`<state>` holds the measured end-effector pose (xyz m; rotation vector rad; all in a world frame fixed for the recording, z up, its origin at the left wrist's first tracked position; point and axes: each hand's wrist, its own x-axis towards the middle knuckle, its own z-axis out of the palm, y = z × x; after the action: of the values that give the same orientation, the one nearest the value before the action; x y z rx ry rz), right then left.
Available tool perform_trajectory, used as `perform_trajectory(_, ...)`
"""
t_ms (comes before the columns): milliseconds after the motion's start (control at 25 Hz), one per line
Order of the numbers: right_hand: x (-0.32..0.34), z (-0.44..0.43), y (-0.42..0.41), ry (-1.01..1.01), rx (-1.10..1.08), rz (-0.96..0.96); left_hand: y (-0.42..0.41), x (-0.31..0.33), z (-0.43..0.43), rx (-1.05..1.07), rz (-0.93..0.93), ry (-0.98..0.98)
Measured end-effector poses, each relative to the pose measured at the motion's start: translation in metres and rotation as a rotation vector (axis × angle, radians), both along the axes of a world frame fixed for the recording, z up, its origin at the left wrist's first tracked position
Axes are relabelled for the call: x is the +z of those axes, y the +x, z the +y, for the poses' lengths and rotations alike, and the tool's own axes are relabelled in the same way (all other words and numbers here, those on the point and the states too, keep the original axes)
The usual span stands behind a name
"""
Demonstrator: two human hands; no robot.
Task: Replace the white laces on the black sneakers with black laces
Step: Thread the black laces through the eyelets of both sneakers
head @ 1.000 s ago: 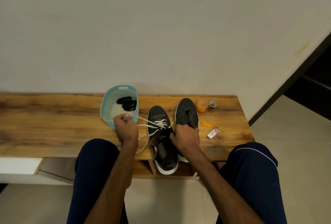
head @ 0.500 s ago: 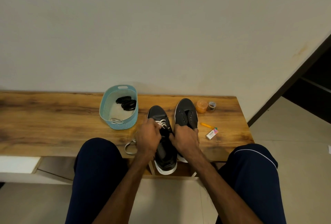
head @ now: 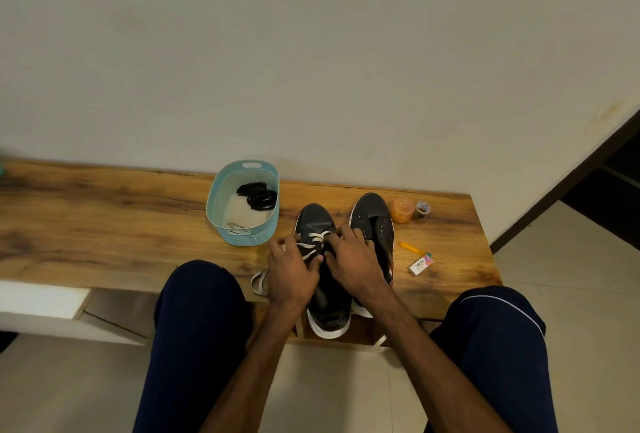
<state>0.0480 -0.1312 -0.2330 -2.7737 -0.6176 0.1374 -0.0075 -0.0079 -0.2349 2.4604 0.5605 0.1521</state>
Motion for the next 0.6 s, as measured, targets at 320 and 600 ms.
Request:
perform_trajectory(320, -0.008, 0.008, 0.0, -0.053, 0.005, 0.021, 0.0, -0.004, -0.006, -0.046, 0.061, -0.08)
perform_trajectory(600, -0.013, 0.01, 0.001, 0.082, -0.03, 0.13, 0.0, -0.005, -0.009, 0.005, 0.034, -0.124)
